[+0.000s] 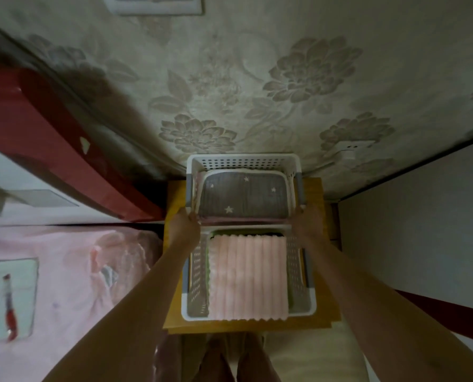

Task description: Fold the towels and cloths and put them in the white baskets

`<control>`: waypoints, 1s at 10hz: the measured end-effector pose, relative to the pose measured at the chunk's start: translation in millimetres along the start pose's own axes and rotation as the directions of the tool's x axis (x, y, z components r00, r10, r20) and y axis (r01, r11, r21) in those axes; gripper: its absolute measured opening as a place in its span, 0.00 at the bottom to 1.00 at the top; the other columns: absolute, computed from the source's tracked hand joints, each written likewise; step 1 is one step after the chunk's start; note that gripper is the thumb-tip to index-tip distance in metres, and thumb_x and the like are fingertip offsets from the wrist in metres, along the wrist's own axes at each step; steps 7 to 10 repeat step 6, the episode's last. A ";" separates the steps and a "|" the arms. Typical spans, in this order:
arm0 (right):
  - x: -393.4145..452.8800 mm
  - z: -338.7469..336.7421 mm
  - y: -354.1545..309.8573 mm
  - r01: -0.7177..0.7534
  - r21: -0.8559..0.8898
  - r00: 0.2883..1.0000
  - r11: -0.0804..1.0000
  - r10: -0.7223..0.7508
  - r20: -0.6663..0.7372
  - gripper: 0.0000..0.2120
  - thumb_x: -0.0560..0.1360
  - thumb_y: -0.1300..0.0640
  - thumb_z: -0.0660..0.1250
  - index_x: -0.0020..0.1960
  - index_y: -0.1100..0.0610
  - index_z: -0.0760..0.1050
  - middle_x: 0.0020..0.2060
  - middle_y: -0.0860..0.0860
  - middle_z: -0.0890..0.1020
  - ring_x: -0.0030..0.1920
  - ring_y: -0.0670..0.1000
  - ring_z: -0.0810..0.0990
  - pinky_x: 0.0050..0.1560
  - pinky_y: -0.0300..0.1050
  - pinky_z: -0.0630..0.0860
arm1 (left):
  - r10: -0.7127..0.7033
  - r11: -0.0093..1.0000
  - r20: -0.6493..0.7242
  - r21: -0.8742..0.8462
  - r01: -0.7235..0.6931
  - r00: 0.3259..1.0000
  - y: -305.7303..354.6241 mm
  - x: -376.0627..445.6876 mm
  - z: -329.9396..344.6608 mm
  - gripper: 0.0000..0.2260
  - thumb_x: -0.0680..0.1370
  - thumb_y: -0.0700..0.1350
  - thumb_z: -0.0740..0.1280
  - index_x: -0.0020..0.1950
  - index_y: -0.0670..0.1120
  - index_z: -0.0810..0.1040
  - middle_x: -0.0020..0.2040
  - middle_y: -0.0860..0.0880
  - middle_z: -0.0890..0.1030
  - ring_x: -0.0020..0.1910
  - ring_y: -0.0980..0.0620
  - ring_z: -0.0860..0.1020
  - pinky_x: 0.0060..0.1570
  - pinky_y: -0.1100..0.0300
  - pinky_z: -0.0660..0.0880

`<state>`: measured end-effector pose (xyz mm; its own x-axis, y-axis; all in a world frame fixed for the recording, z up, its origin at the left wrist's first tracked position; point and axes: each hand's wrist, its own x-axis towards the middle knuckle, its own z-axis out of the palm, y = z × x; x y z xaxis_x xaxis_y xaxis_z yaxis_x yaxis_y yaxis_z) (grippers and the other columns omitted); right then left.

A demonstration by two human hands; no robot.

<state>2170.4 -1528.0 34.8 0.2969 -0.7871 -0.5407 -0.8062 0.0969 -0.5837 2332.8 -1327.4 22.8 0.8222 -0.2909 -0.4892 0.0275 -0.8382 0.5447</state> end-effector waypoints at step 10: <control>-57.6 -14.0 37.4 0.185 0.065 0.980 0.981 -0.179 -0.090 0.10 0.83 0.54 0.55 0.51 0.59 0.70 0.47 0.56 0.78 0.48 0.53 0.77 0.55 0.58 0.76 | -0.145 0.987 0.070 -0.060 0.149 0.987 -9.4 -42.6 -3.1 0.24 0.83 0.53 0.54 0.75 0.40 0.62 0.70 0.36 0.70 0.67 0.36 0.70 0.64 0.48 0.68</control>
